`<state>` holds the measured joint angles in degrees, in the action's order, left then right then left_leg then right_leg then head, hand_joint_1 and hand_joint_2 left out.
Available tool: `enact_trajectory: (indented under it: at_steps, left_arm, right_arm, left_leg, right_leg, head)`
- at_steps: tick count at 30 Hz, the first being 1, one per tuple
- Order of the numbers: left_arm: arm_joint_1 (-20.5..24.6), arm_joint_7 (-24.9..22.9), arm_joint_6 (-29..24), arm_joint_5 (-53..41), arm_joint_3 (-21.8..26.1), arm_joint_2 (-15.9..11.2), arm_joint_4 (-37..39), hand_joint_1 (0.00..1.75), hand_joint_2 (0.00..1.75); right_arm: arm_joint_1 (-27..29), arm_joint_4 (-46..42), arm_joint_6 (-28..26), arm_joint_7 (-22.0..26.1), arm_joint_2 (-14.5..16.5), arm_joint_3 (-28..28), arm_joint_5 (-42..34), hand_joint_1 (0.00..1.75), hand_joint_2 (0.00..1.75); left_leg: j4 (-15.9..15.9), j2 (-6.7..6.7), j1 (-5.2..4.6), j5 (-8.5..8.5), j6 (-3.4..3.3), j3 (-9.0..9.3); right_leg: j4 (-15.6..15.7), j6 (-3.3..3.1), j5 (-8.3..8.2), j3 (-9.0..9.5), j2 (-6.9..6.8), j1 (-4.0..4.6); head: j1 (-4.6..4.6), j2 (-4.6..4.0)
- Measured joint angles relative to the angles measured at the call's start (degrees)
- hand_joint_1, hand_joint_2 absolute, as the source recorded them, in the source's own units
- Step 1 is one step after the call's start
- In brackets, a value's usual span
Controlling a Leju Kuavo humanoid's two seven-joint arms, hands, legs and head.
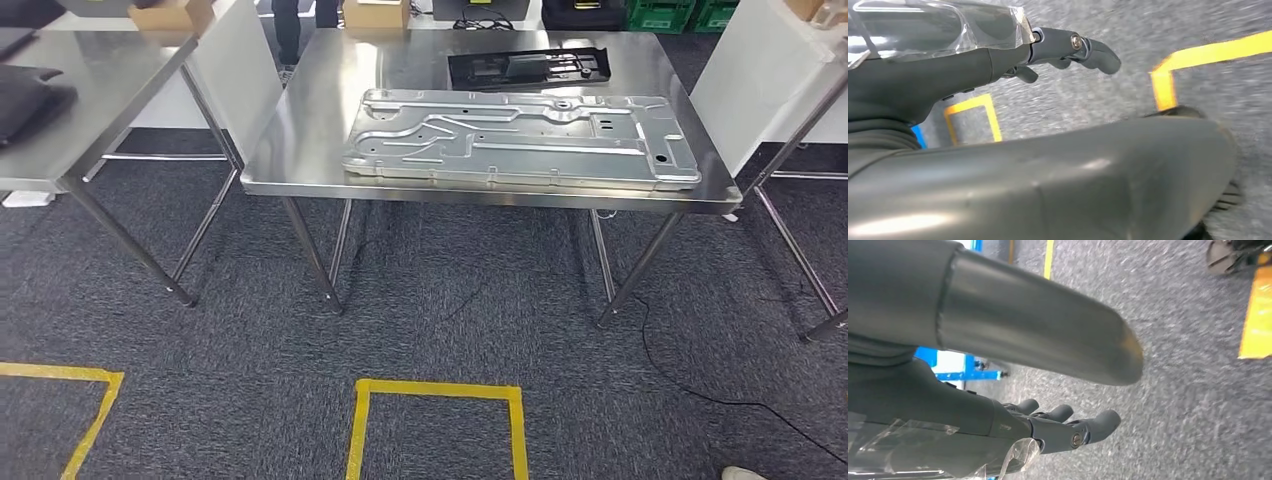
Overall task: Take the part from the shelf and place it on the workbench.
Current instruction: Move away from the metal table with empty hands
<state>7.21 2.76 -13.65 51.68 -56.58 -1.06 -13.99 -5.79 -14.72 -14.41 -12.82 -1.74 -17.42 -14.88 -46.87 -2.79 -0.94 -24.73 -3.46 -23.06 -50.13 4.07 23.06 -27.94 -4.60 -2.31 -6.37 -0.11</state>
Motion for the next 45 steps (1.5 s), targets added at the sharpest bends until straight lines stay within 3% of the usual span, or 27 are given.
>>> enact_trajectory:
  at_steps: [2, 4, 5, 6, 7, 8, 11, 13, 15, 17, 19, 21, 22, 23, 26, 28, 30, 31, 33, 35, 36, 37, 39, 41, 42, 43, 45]
  left_arm:
    - [-0.3, 0.0, -0.1, 0.0, 0.0, 0.1, 0.0, 0.00, 0.00]
    - [-0.4, 0.0, -0.2, 0.0, 0.0, 0.1, 0.0, 0.00, 0.00]
    - [-0.5, 0.0, -0.2, 0.0, 0.0, 0.1, 0.0, 0.00, 0.00]
    - [-0.5, 0.0, -0.2, 0.0, 0.0, 0.1, 0.0, 0.00, 0.00]
    - [-0.6, 0.0, -0.2, 0.0, 0.0, 0.1, 0.0, 0.00, 0.00]
    - [-0.6, 0.0, -0.1, 0.0, 0.0, 0.1, 0.0, 0.00, 0.00]
    - [-0.5, 0.0, 0.0, 0.0, -0.1, 0.2, -0.1, 0.00, 0.00]
    - [-0.4, 0.0, 0.0, 0.1, -0.1, 0.1, -0.1, 0.00, 0.00]
    - [-0.4, 0.0, 0.0, 0.2, -0.1, 0.1, -0.1, 0.00, 0.00]
    - [-0.3, 0.0, 0.1, 0.3, -0.1, 0.0, -0.1, 0.00, 0.00]
    - [-0.3, 0.0, 0.2, 0.5, -0.1, 0.1, -0.2, 0.00, 0.00]
    - [-0.5, 0.0, 0.2, 0.6, -0.1, 0.1, -0.2, 0.00, 0.00]
    - [-0.5, 0.0, 0.3, 0.6, -0.2, 0.1, -0.2, 0.00, 0.00]
    - [-0.5, 0.0, 0.3, 0.6, -0.2, 0.1, -0.2, 0.00, 0.00]
    - [-0.5, 0.0, 0.4, 0.6, -0.2, -0.1, -0.3, 0.00, 0.00]
    - [-0.5, 0.1, 0.4, 0.6, -0.3, -0.3, -0.3, 0.00, 0.00]
    - [-0.2, 0.1, 0.4, 0.6, -0.4, -0.3, -0.3, 0.00, 0.00]
    - [-0.1, 0.2, 0.5, 0.7, -0.5, -0.3, -0.3, 0.00, 0.00]
    - [0.0, 0.2, 0.6, 0.7, -0.7, -0.3, -0.3, 0.00, 0.00]
    - [-0.1, 0.1, 0.7, 0.8, -0.9, -0.2, -0.3, 0.00, 0.00]
    - [-0.1, 0.1, 0.8, 0.8, -1.0, -0.2, -0.3, 0.00, 0.00]
    - [-0.1, 0.0, 0.8, 0.8, -1.1, -0.2, -0.3, 0.00, 0.00]
    - [0.1, -0.2, 0.9, 0.8, -1.2, -0.2, -0.3, 0.00, 0.00]
    - [0.3, -0.4, 0.9, 0.8, -1.2, -0.2, -0.3, 0.00, 0.00]
    - [0.4, -0.4, 1.0, 0.8, -1.2, -0.2, -0.3, 0.00, 0.00]
    - [0.4, -0.5, 1.0, 0.8, -1.2, -0.2, -0.3, 0.00, 0.00]
    - [0.7, -0.6, 1.0, 0.9, -1.2, -0.3, -0.3, 0.00, 0.00]
  right_arm:
    - [0.0, 0.2, -0.1, -0.1, 0.0, 0.0, -0.1, 0.00, 0.00]
    - [0.3, 0.4, -0.3, 0.0, -0.1, 0.0, -0.1, 0.00, 0.00]
    - [0.3, 0.5, -0.4, 0.1, -0.1, 0.0, -0.1, 0.00, 0.00]
    - [0.4, 0.6, -0.5, 0.2, -0.1, 0.0, -0.2, 0.00, 0.00]
    - [0.4, 0.7, -0.5, 0.2, -0.1, 0.0, -0.2, 0.00, 0.00]
    - [0.4, 0.8, -0.6, 0.2, -0.1, 0.0, -0.3, 0.00, 0.00]
    - [0.5, 1.0, -0.9, 0.2, -0.1, 0.0, -1.8, 0.00, 0.00]
    - [0.4, 1.1, -1.4, 0.5, 0.0, 0.1, -3.1, 0.00, 0.00]
    - [0.4, 1.1, -1.7, 0.8, 0.2, 0.2, -3.9, 0.00, 0.00]
    - [0.3, 1.2, -1.8, 0.9, 0.3, 0.4, -4.1, 0.00, 0.00]
    - [0.3, 1.3, -1.9, 0.9, 0.3, 0.6, -4.2, 0.00, 0.00]
    - [0.4, 1.4, -1.9, 0.9, 0.2, 0.6, -4.2, 0.00, 0.00]
    - [0.4, 1.4, -1.9, 0.9, 0.2, 0.6, -4.2, 0.00, 0.00]
    - [0.4, 1.4, -1.9, 0.9, 0.2, 0.6, -4.2, 0.00, 0.00]
    - [0.1, 1.4, -2.0, 0.9, 0.5, 0.6, -4.2, 0.00, 0.00]
    - [-0.1, 1.5, -2.0, 0.9, 0.8, 0.6, -4.2, 0.00, 0.00]
    - [0.1, 1.5, -2.1, 0.9, 0.8, 0.7, -4.2, 0.00, 0.00]
    - [0.2, 1.6, -2.1, 0.8, 0.8, 0.7, -4.3, 0.00, 0.00]
    - [0.1, 1.7, -2.2, 0.6, 0.6, 0.7, -4.3, 0.00, 0.00]
    - [0.1, 1.7, -2.2, 0.5, 0.5, 0.7, -4.3, 0.00, 0.00]
    - [0.0, 1.7, -2.2, 0.4, 0.5, 0.7, -4.3, 0.00, 0.00]
    - [0.1, 1.7, -2.2, 0.3, 0.5, 0.7, -4.3, 0.00, 0.00]
    - [0.1, 1.7, -2.2, 0.2, 0.4, 0.7, -4.3, 0.00, 0.00]
    - [0.0, 1.7, -2.2, 0.1, 0.3, 0.7, -4.4, 0.00, 0.00]
    - [-0.1, 1.7, -2.2, 0.0, 0.3, 0.7, -4.4, 0.00, 0.00]
    - [-0.1, 1.7, -2.2, 0.0, 0.3, 0.7, -4.5, 0.00, 0.00]
    - [0.0, 1.7, -2.3, -0.1, 0.4, 0.7, -4.8, 0.00, 0.00]
  left_leg:
    - [0.3, 0.83, 0.18, 0.95, -0.55, -0.23]
    - [0.2, 1.45, -0.04, 1.30, -1.17, -0.76]
    - [0.2, 1.72, -0.21, 1.40, -1.32, -0.91]
    - [0.1, 1.96, -0.38, 1.44, -1.37, -0.98]
    - [0.0, 2.19, -0.50, 1.42, -1.37, -0.96]
    - [-0.2, 2.38, -0.57, 1.36, -1.32, -0.91]
    - [-1.1, 2.68, -0.95, 0.79, -0.82, -1.19]
    - [-1.4, 2.60, -1.28, 0.47, -0.61, -1.51]
    - [-2.1, 2.59, -1.19, -0.12, -0.30, -1.73]
    - [-6.7, 2.62, -0.76, -2.98, 0.64, -3.69]
    - [-15.6, 2.62, -0.06, -7.29, 1.61, -7.87]
    - [-21.6, 2.63, 0.39, -8.97, 1.93, -10.94]
    - [-21.2, 2.66, 0.44, -8.08, 1.82, -10.94]
    - [-18.4, 2.83, 0.39, -6.16, 1.50, -9.79]
    - [-5.3, 5.80, -0.53, 0.25, -0.57, -3.96]
    - [-1.9, 6.85, -1.20, 1.33, -1.58, -2.64]
    - [-0.9, 5.78, -1.10, 1.77, -1.94, -2.27]
    - [-0.3, 5.24, -0.93, 2.10, -2.03, -1.97]
    - [0.6, 4.02, -0.61, 2.67, -2.16, -1.56]
    - [0.5, 2.66, -0.78, 2.62, -2.40, -1.63]
    - [0.5, 1.93, -0.89, 2.55, -2.43, -1.64]
    - [0.5, 1.28, -0.97, 2.45, -2.43, -1.63]
    - [0.2, 0.09, -1.04, 2.09, -2.21, -1.52]
    - [-0.6, -0.88, -1.39, 1.38, -1.73, -1.62]
    - [-1.0, -1.34, -1.63, 1.04, -1.53, -1.70]
    - [-1.2, -1.84, -1.84, 0.76, -1.41, -1.76]
    - [-1.7, -2.49, -1.82, 0.23, -1.17, -1.77]
  right_leg:
    - [-4.6, 0.19, 3.11, -1.92, 1.90, 0.02]
    - [-13.7, 0.01, 7.97, -5.95, 3.86, 0.20]
    - [-17.5, -0.04, 9.42, -7.63, 4.16, 0.32]
    - [-19.2, -0.08, 9.66, -8.33, 4.29, 0.45]
    - [-18.4, -0.15, 8.64, -7.80, 4.31, 0.55]
    - [-15.2, -0.26, 6.73, -6.18, 4.32, 0.59]
    - [-3.0, -0.72, 1.68, -0.46, 4.59, 0.55]
    - [-0.5, -1.12, 1.15, 0.39, 4.84, 0.50]
    - [-0.5, -1.49, 1.13, 0.26, 5.11, 0.25]
    - [-0.4, -1.80, 0.99, 0.17, 5.29, -0.01]
    - [-0.4, -1.98, 0.90, -0.01, 5.53, -0.02]
    - [-0.4, -1.98, 0.90, -0.11, 6.08, 0.00]
    - [-0.4, -1.97, 0.89, -0.09, 6.46, 0.03]
    - [-0.4, -1.96, 0.88, -0.02, 6.92, 0.08]
    - [-0.2, -1.67, 0.60, 0.08, 8.36, -0.05]
    - [0.0, -1.14, 0.31, -0.14, 9.41, -0.13]
    - [0.3, -0.59, 0.10, -0.28, 9.89, 0.01]
    - [-0.3, -0.43, 0.66, -0.65, 9.16, 0.21]
    - [-6.0, -0.37, 4.02, -3.28, 6.83, 0.53]
    - [-14.7, -0.23, 8.05, -7.56, 5.67, 0.63]
    - [-17.5, -0.11, 8.76, -8.99, 5.53, 0.61]
    - [-18.0, 0.00, 8.28, -9.26, 5.39, 0.62]
    - [-11.9, 0.07, 4.64, -6.24, 4.30, 0.63]
    - [-3.7, -0.18, 1.26, -1.98, 1.62, 0.71]
    - [-1.4, -0.43, 0.49, -0.90, 0.77, 0.73]
    - [-0.4, -0.68, 0.27, -0.56, 0.58, 0.77]
    - [-0.3, -1.11, 0.10, -0.85, 1.93, 0.66]
  head:
    - [0.02, 0.00]
    - [0.04, 0.00]
    - [0.04, 0.00]
    - [0.03, 0.00]
    - [0.03, 0.00]
    - [0.03, 0.00]
    - [0.02, 0.01]
    - [-0.03, 0.01]
    - [-0.07, 0.01]
    - [-0.06, 0.01]
    - [-0.05, 0.02]
    - [-0.06, 0.01]
    - [-0.06, 0.01]
    - [-0.06, 0.00]
    - [-0.08, 0.00]
    - [-0.11, 0.01]
    - [-0.11, 0.02]
    - [-0.10, 0.02]
    - [-0.05, 0.01]
    - [-0.04, 0.02]
    - [-0.05, 0.01]
    - [-0.05, 0.02]
    - [-0.07, 0.02]
    - [-0.11, 0.02]
    - [-0.15, 0.02]
    - [-0.21, 0.02]
    - [-0.26, 0.01]
